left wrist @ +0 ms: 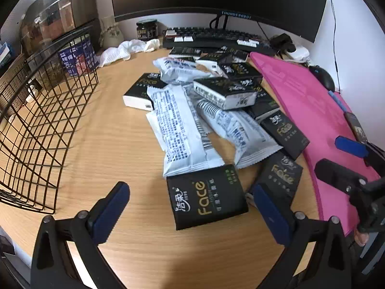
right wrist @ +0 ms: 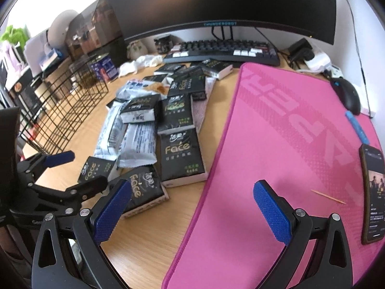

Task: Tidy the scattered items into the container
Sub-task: 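Grasp a black Face tissue pack with the left tool while the right tool grasps another, then carry both tissue packs over the wire basket and open both tools to drop them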

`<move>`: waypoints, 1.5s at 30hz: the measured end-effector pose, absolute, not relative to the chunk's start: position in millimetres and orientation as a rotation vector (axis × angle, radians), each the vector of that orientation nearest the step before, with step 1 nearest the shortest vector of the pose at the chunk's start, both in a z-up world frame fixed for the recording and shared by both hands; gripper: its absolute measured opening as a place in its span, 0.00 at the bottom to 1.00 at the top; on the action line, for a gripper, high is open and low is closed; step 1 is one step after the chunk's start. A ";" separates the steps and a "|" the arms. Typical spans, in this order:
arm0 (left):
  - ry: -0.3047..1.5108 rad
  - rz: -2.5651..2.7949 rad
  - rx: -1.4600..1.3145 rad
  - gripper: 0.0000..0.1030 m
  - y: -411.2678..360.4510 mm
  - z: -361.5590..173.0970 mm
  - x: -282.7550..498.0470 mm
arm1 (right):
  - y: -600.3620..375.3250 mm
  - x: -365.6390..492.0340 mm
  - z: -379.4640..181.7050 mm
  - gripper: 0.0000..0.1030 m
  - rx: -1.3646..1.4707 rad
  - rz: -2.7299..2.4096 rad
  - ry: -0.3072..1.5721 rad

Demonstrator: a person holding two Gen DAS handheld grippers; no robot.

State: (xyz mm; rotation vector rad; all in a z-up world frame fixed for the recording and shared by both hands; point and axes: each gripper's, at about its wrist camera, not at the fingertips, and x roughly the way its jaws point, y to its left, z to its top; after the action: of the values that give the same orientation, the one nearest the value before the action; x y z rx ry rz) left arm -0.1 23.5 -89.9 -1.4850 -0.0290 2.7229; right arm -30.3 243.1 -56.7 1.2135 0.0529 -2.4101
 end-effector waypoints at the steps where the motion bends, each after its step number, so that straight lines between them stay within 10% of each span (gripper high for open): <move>1: -0.036 2.719 -1.489 0.99 23.1 -91.7 -1.2 | 241.9 -30.4 -57.8 0.99 1.217 -2.407 0.058; 33: 0.008 2.693 -1.537 0.67 2.5 -98.1 0.5 | 185.1 -2.9 -83.0 0.99 1.194 -2.236 0.226; 39: -0.008 2.692 -1.539 0.67 0.0 -97.3 1.3 | 172.2 -4.3 -84.9 0.62 1.205 -2.271 0.324; 45: -0.006 2.690 -1.531 0.67 3.7 -92.4 3.2 | 179.9 -9.8 -82.6 0.60 1.230 -2.249 0.268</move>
State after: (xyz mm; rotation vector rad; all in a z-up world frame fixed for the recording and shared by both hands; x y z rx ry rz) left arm 3.2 3.7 -92.4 -1.5306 -0.0064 2.6896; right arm -9.8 179.9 -82.6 1.2302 0.2680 -2.2488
